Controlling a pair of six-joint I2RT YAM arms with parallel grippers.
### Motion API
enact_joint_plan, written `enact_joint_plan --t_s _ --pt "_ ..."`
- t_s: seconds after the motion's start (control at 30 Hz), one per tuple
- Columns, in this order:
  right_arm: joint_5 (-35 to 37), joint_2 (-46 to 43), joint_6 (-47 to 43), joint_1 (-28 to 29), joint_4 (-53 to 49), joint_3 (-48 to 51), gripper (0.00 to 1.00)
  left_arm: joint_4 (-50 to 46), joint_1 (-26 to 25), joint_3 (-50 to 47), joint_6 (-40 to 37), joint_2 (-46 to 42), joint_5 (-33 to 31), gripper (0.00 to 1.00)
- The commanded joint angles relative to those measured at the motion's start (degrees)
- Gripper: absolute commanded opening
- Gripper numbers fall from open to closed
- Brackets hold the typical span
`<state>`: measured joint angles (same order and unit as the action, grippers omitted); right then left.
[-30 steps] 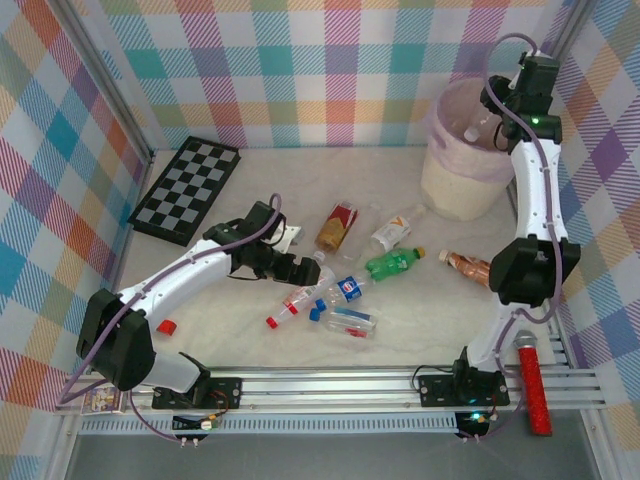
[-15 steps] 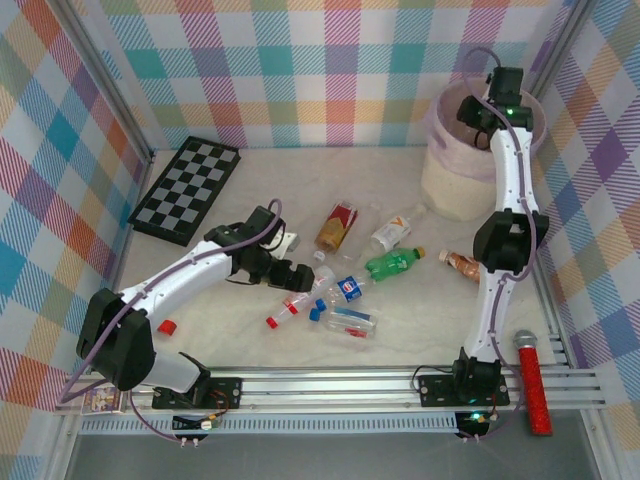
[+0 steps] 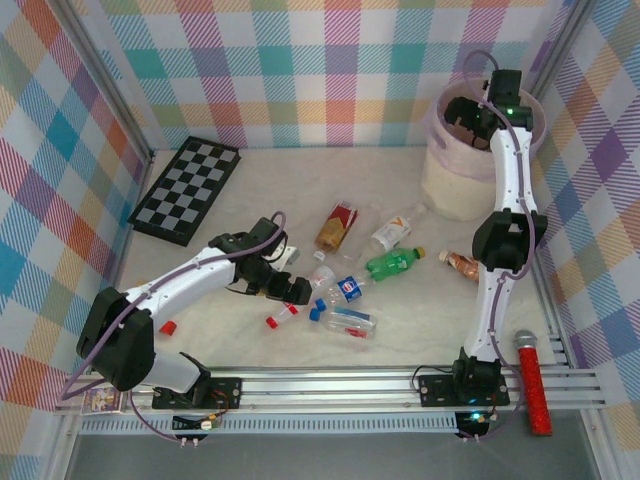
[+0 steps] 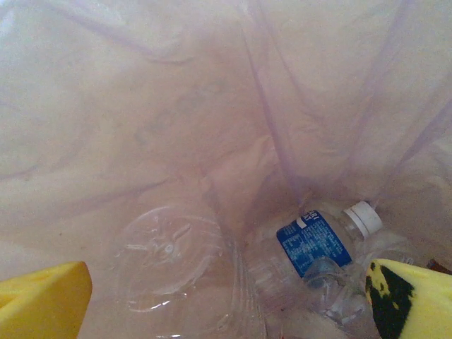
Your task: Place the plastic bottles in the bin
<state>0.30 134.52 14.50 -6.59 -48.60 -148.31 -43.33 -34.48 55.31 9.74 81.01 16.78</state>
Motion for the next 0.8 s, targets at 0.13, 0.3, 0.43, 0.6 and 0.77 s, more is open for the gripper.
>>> enact_joint_plan --t_s 0.13,0.3,0.43,0.6,0.77 --pt "0.17 -8.94 0.64 -2.02 -2.16 -1.74 0.99 0.44 -0.75 -1.84 -0.77 0.30 -0.60 1.00" --pt "-2.13 -13.74 0.45 -2.30 -4.42 -1.47 0.99 1.11 -1.48 -3.05 -1.12 1.75 -0.22 1.00" --pt "-6.57 -17.54 2.26 -2.30 -7.94 0.51 0.99 2.24 -2.23 -4.39 -1.12 2.96 -1.80 1.00" --pt "-16.82 -24.88 7.47 -2.19 -4.08 10.56 0.99 3.33 -2.78 -5.27 0.06 4.92 -7.09 0.95" --pt "-22.67 -32.00 11.13 -1.20 -0.13 18.50 0.99 6.63 -4.04 -6.60 1.04 6.84 -9.66 0.86"
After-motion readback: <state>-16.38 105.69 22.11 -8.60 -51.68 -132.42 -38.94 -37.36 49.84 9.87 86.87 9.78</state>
